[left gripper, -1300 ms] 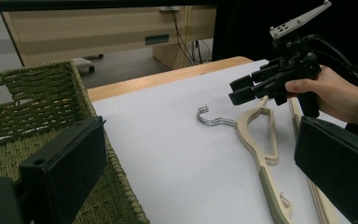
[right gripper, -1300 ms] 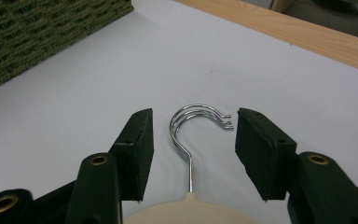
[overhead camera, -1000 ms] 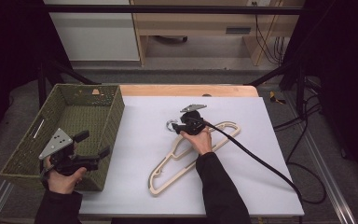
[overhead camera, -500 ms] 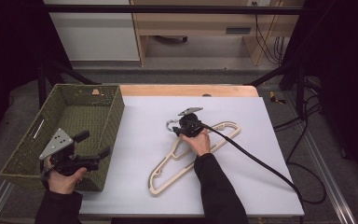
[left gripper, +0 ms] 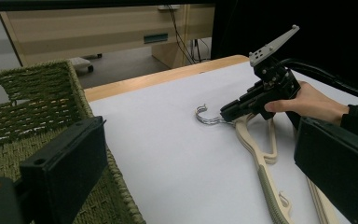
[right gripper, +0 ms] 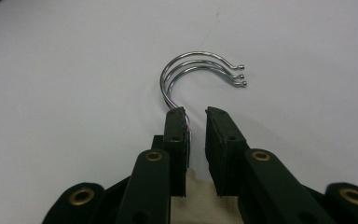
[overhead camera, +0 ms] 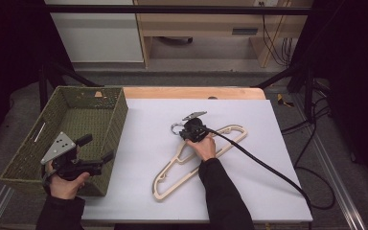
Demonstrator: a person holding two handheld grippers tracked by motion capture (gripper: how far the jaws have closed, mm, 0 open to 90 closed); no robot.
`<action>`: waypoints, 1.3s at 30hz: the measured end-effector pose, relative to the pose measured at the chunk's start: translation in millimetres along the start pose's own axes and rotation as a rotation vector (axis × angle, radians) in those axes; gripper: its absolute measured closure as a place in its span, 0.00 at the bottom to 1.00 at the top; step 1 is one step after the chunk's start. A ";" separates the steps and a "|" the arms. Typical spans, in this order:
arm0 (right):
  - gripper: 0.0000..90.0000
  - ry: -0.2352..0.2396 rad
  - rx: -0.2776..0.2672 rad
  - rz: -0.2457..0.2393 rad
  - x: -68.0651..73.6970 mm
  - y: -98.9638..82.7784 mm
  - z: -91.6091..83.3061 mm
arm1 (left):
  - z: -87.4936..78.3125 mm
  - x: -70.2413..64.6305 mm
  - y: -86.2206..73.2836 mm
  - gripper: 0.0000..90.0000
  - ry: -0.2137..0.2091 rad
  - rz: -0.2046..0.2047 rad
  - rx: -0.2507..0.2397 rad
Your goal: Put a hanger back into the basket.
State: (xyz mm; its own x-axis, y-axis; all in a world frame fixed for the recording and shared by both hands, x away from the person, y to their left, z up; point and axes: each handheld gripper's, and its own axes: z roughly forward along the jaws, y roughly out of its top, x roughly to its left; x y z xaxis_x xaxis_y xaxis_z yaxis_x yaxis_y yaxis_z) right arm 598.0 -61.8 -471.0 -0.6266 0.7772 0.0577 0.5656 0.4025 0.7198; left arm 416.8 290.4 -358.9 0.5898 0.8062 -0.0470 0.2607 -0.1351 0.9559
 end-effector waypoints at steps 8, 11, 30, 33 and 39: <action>0.94 0.016 0.005 0.026 0.6 -0.4 1.4 | 0.9 0.1 -0.6 0.03 0.000 0.002 0.007; 0.97 0.023 0.005 0.030 -0.4 -0.5 1.5 | 1.4 -0.2 -0.8 0.03 -0.001 0.004 0.009; 0.99 0.019 -0.010 0.046 -0.9 2.5 -3.6 | 1.5 -2.2 0.0 0.03 -0.001 0.011 0.010; 0.99 0.014 -0.021 0.032 -0.6 3.5 -6.8 | 1.8 -4.0 0.5 0.03 -0.003 0.013 0.008; 0.99 0.024 -0.061 0.009 -0.1 5.6 -15.4 | 7.8 -16.1 3.5 0.04 -0.028 0.034 0.020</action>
State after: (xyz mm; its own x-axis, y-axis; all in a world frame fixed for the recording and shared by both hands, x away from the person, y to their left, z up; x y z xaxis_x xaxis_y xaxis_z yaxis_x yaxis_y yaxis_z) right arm 593.0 -67.1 -456.2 -0.6350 0.7683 0.0804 0.5378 0.3650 0.7600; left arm 414.2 272.5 -357.1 0.6198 0.7844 -0.0228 0.2548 -0.1736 0.9513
